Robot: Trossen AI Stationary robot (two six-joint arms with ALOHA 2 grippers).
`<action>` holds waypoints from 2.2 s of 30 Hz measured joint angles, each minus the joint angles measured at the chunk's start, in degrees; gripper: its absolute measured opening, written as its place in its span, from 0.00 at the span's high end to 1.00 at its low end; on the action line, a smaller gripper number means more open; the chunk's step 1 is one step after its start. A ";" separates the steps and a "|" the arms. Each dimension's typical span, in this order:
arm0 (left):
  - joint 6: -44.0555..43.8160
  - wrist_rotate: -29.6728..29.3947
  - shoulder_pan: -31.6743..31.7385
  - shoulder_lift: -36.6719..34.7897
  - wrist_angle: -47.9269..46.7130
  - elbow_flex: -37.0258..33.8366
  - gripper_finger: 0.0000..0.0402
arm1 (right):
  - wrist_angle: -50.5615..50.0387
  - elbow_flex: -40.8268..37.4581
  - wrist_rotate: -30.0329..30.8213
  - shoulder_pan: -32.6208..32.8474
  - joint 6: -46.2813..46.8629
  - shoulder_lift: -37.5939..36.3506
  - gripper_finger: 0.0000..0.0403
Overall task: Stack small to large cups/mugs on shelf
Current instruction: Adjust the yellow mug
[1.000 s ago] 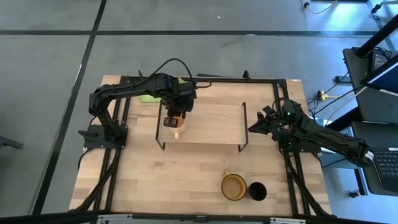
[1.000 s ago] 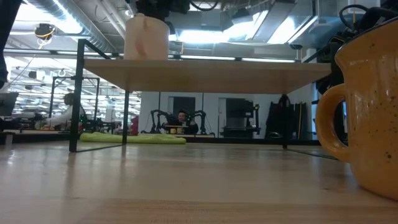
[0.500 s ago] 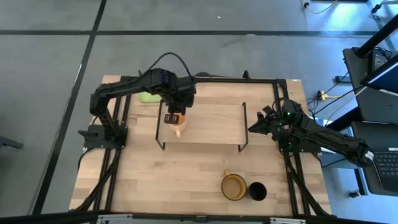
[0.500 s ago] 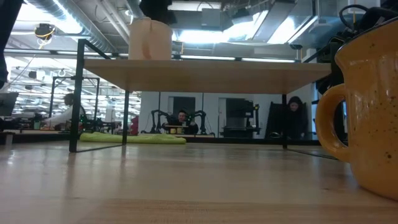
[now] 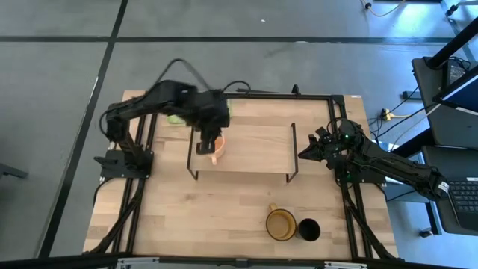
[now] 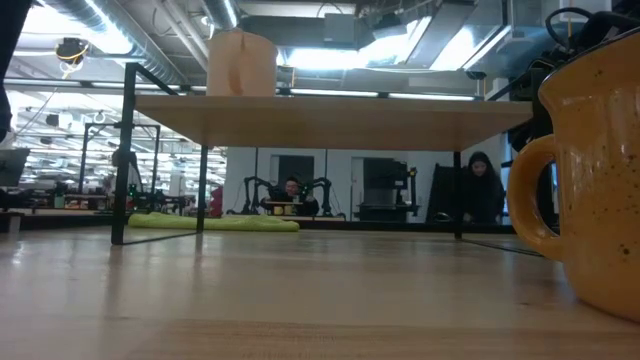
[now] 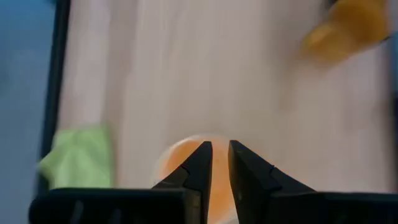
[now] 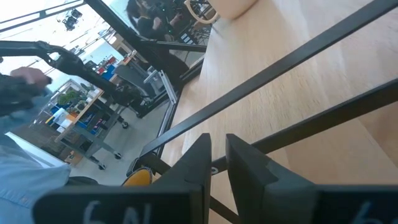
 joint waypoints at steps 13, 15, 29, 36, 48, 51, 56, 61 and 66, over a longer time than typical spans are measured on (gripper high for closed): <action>-23.13 -25.72 -27.60 -6.17 11.74 0.97 0.94 | -0.09 0.01 0.00 -0.01 0.01 -0.01 0.87; -27.26 -29.98 -31.54 -6.18 12.02 0.44 0.94 | -0.09 0.01 0.00 0.01 0.01 0.00 0.87; -62.79 -53.52 -49.64 -6.16 15.86 -19.71 0.94 | 5.93 -0.13 22.61 0.00 14.22 0.02 0.87; -72.84 -52.97 -51.93 -6.15 24.85 -31.81 0.94 | 37.15 5.62 1.53 2.11 15.25 -0.02 0.87; -80.88 -50.01 -53.55 -6.12 25.73 -41.02 0.94 | 14.46 31.13 -9.75 2.50 7.42 2.53 0.87; -83.90 -47.08 -54.26 -6.10 32.01 -46.72 0.94 | 6.35 36.48 -14.49 3.59 7.62 5.60 0.87; -81.00 -42.01 -55.70 -6.57 38.62 -53.33 0.94 | 0.52 45.32 -18.56 10.01 7.34 13.36 0.87; -72.02 -29.65 -54.95 -8.20 44.05 -61.49 0.94 | -9.93 54.15 -20.11 15.68 1.34 24.30 0.87; -60.85 -21.60 -51.98 -11.94 59.99 -71.65 0.94 | -20.92 61.54 -20.20 20.71 -3.46 35.53 0.87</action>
